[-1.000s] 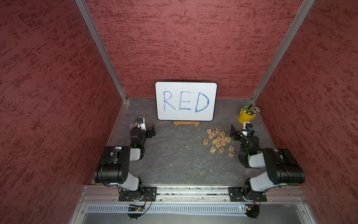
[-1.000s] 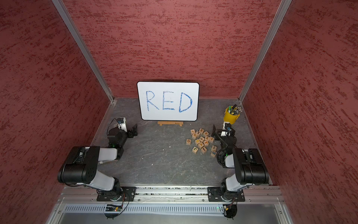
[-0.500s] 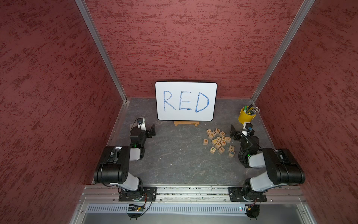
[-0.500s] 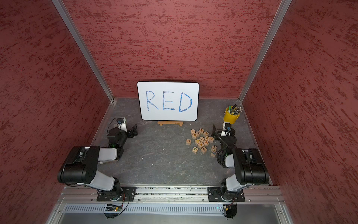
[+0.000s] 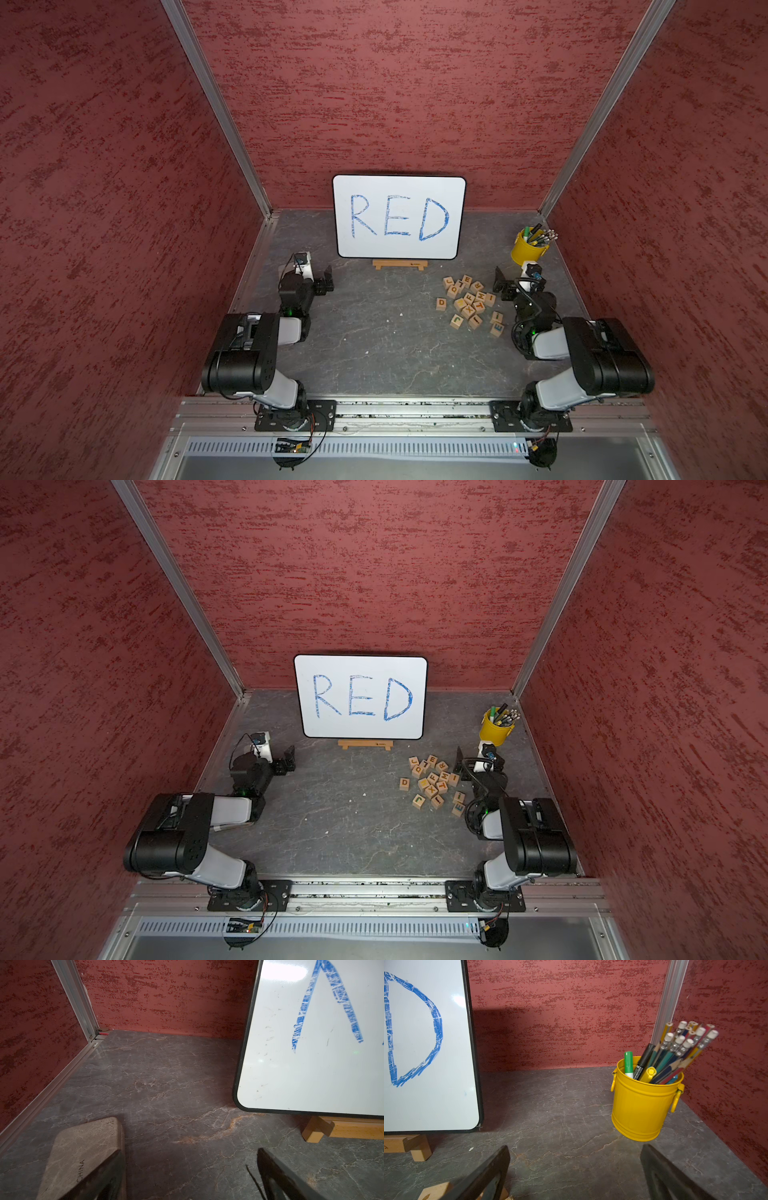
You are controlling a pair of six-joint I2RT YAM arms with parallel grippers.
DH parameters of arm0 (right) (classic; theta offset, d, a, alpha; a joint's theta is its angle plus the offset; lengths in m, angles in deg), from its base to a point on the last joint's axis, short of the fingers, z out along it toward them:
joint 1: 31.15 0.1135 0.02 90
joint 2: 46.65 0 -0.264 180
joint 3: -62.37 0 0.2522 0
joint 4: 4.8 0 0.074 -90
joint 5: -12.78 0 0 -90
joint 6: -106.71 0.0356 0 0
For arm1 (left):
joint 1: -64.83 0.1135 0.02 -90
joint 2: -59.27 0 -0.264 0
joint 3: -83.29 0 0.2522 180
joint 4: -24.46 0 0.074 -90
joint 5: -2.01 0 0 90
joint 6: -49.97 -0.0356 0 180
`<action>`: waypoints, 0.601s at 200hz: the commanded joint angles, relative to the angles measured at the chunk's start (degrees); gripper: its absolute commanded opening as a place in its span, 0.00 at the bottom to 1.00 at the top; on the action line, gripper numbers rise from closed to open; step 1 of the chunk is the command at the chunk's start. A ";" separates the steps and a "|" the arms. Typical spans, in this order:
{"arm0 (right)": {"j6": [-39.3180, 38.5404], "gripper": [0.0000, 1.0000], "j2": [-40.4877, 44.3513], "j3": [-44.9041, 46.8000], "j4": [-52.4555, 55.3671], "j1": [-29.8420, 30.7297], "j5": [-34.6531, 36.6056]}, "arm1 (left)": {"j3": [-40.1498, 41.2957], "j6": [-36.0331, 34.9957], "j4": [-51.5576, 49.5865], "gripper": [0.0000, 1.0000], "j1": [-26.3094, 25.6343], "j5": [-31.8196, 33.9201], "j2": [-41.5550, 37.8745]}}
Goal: Assemble the uppercase word "red" with letter blocks
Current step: Pick up the letter block from the center of the board.
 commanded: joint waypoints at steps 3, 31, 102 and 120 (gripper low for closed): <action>0.36 0.99 -0.59 -0.97 -2.04 -0.22 -0.15 | -0.78 0.25 0.89 0.99 0.42 -0.77 0.41; 0.37 0.99 -0.47 -0.89 -2.18 -0.18 -0.18 | -1.25 0.07 -0.93 0.99 0.46 -1.32 -0.70; 2.09 0.99 2.76 -4.20 5.88 -0.21 4.69 | -6.76 -1.47 -19.72 1.00 1.05 -4.47 -10.99; 2.99 0.99 5.53 -5.52 10.23 -0.22 7.43 | -10.95 -4.59 -29.40 1.00 1.04 -4.60 -12.22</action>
